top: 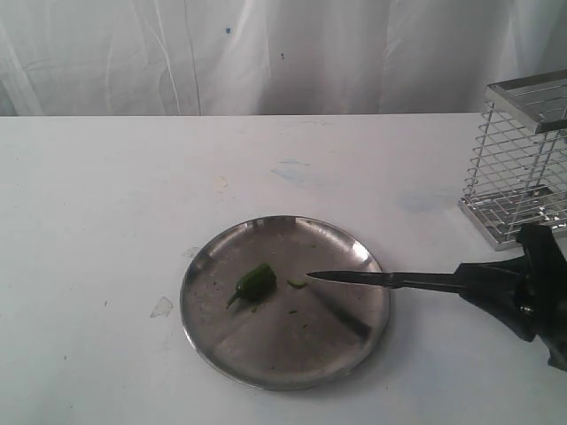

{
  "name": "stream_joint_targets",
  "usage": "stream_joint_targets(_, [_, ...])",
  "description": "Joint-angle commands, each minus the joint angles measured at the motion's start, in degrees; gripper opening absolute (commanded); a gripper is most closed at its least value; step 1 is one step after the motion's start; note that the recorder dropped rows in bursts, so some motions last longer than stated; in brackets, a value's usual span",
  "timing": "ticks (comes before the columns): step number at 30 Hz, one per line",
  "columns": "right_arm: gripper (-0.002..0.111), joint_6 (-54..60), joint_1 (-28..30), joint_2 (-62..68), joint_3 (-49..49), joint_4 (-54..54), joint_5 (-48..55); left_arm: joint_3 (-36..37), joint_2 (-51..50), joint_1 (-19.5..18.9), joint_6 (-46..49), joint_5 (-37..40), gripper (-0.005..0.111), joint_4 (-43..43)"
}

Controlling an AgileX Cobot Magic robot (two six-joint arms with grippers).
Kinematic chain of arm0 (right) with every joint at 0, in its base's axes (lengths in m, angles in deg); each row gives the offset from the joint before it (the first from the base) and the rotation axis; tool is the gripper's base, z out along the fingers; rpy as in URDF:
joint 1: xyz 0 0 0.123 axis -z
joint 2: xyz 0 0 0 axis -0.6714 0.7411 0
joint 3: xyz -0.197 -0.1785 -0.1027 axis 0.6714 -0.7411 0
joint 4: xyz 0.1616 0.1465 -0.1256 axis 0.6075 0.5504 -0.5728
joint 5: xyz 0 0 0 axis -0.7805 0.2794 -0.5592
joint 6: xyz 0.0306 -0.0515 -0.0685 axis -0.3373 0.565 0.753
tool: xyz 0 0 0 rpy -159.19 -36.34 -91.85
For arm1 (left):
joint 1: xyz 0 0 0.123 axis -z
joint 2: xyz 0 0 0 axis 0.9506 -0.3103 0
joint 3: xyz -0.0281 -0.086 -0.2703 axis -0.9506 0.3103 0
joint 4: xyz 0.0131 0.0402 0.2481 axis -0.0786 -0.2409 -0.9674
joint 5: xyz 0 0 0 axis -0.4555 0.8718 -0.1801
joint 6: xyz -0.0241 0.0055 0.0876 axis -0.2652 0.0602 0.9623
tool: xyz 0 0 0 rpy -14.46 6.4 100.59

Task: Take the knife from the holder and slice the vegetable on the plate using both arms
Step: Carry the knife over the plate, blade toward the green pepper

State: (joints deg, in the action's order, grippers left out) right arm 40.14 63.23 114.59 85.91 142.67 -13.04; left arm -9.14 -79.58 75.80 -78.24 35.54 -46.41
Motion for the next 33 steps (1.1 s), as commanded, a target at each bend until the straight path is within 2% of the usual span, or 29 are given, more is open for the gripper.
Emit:
stream_joint_targets(1, [0.000,3.6,0.0,5.3,1.2,0.3,5.8,0.2,0.3,0.3,0.0,0.2,0.022,0.7])
stream_joint_targets(9, [0.001,4.8,0.0,10.6,2.4,0.3,3.5,0.2,0.3,0.3,0.0,0.2,0.022,0.7])
stream_joint_targets(12, [0.010,4.8,0.0,11.5,3.0,0.3,3.5,0.2,0.3,0.3,0.0,0.2,0.022,0.7])
stream_joint_targets(19, [0.040,4.8,0.0,13.8,3.0,0.3,-1.1,0.2,0.3,0.3,0.0,0.2,0.022,0.7])
stream_joint_targets(22, [0.045,4.8,0.0,13.9,3.0,0.3,-2.5,0.2,0.3,0.3,0.0,0.2,0.022,0.7])
stream_joint_targets(29, [0.048,4.8,0.0,13.9,3.0,0.3,-5.5,0.2,0.3,0.3,0.0,0.2,0.022,0.7])
stream_joint_targets(33, [0.058,4.8,0.0,13.9,3.0,0.3,-6.5,0.2,0.3,0.3,0.0,0.2,0.022,0.7])
